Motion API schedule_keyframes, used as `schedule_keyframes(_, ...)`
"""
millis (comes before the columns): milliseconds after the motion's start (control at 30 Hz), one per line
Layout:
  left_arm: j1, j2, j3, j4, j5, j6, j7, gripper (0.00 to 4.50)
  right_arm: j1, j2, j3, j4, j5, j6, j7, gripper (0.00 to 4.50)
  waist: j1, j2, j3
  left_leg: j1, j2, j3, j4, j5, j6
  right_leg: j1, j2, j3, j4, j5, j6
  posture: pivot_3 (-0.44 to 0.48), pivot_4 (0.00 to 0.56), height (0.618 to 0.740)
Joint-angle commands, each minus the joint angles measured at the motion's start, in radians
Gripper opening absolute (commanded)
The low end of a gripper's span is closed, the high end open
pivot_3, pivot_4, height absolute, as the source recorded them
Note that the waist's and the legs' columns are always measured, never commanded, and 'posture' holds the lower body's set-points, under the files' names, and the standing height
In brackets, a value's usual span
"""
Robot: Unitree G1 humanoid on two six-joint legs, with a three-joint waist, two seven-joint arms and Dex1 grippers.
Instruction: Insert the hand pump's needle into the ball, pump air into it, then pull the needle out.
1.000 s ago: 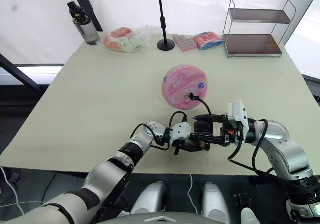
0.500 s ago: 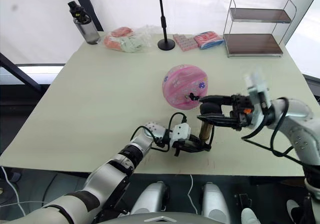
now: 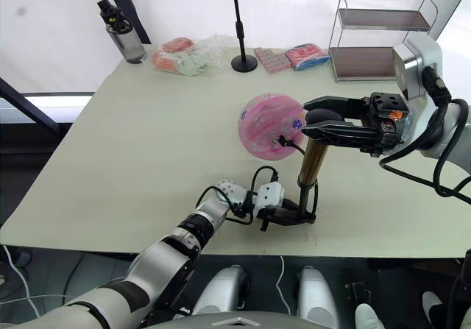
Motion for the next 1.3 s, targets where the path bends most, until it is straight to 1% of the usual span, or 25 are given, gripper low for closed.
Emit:
schedule_keyframes(33,0.041,0.012,-0.049,0.049,0.07,0.028,-0.006,1.16,-0.019,-0.006,-0.096,-0.033,0.017,-0.05,0.025,1.92,-0.001,0.0,0.0,0.0,0.0,0.0,0.0,0.0,0.0,0.0,0.0,0.0,0.0,0.0,0.0,0.0,0.15,0.74)
schedule_keyframes(167,0.048,0.015,-0.053,0.047,0.071,0.028,-0.004,1.16,0.124,0.019,-0.058,-0.089,-0.108,-0.118,0.067,1.92,0.0,-0.001,-0.001,0.001,0.0,0.0,0.0,0.0,0.0,0.001,0.001,0.0,0.0,0.0,0.0,0.0,0.15,0.74)
schedule_keyframes(233,0.049,0.015,-0.054,0.046,0.071,0.028,-0.003,1.16,0.168,0.023,-0.043,-0.1,-0.147,-0.148,0.088,1.92,-0.003,0.0,-0.001,0.002,0.0,0.001,0.0,0.0,0.0,0.002,0.001,0.0,0.0,0.0,0.0,0.0,0.15,0.74)
schedule_keyframes(300,0.05,0.016,-0.053,0.043,0.07,0.029,-0.004,1.16,0.262,0.025,0.0,-0.105,-0.236,-0.211,0.13,1.92,-0.003,-0.002,-0.003,0.004,0.0,0.001,0.0,0.0,0.0,0.002,0.001,0.0,0.0,0.0,0.0,0.0,0.15,0.74)
schedule_keyframes(367,0.051,0.016,-0.053,0.041,0.071,0.029,-0.005,1.16,0.335,0.034,0.04,-0.095,-0.305,-0.269,0.161,1.92,-0.004,-0.004,-0.005,0.008,0.001,0.001,-0.001,0.0,0.0,0.007,0.002,0.0,-0.001,0.0,0.0,0.0,0.15,0.74)
schedule_keyframes(433,0.051,0.016,-0.054,0.041,0.074,0.028,-0.004,1.16,0.376,0.04,0.075,-0.084,-0.348,-0.312,0.189,1.92,-0.005,-0.005,-0.005,0.011,0.001,0.001,-0.001,-0.001,0.002,0.01,0.002,0.0,-0.002,0.0,0.0,0.0,0.15,0.74)
schedule_keyframes(700,0.049,0.014,-0.048,0.037,0.075,0.031,-0.003,1.16,0.441,0.131,0.22,0.033,-0.527,-0.478,0.218,1.92,-0.004,-0.006,-0.006,0.014,0.001,0.0,-0.001,-0.002,0.003,0.012,0.002,0.001,-0.002,-0.001,0.0,0.0,0.15,0.74)
schedule_keyframes(900,0.054,0.012,-0.047,0.035,0.074,0.031,0.0,1.16,0.472,0.2,0.274,0.126,-0.633,-0.603,0.225,1.92,-0.004,-0.005,-0.006,0.015,0.001,0.0,-0.002,-0.002,0.003,0.012,0.002,0.001,-0.002,-0.001,0.0,0.0,0.15,0.74)
schedule_keyframes(1000,0.057,0.011,-0.048,0.035,0.075,0.031,0.002,1.16,0.481,0.224,0.284,0.166,-0.694,-0.674,0.201,1.92,-0.005,-0.005,-0.008,0.015,0.001,0.0,-0.002,-0.002,0.003,0.013,0.003,0.002,-0.002,-0.001,0.0,0.0,0.15,0.74)
schedule_keyframes(1133,0.058,0.01,-0.049,0.038,0.076,0.03,0.007,1.16,0.474,0.218,0.257,0.138,-0.651,-0.662,0.202,1.92,-0.006,-0.005,-0.009,0.017,0.001,0.0,-0.002,-0.002,0.003,0.015,0.003,0.002,-0.002,-0.001,0.0,0.0,0.15,0.74)
schedule_keyframes(1233,0.058,0.01,-0.05,0.04,0.078,0.028,0.008,1.16,0.448,0.183,0.204,0.052,-0.533,-0.57,0.209,1.92,-0.004,-0.005,-0.009,0.017,0.001,0.0,-0.002,-0.002,0.003,0.015,0.003,0.002,-0.002,-0.001,-0.001,0.0,0.15,0.74)
schedule_keyframes(1300,0.057,0.011,-0.051,0.042,0.079,0.028,0.008,1.16,0.41,0.162,0.159,-0.002,-0.448,-0.5,0.187,1.92,-0.003,-0.005,-0.008,0.016,0.001,-0.001,-0.002,-0.002,0.003,0.014,0.002,0.002,-0.003,-0.001,-0.001,0.0,0.15,0.74)
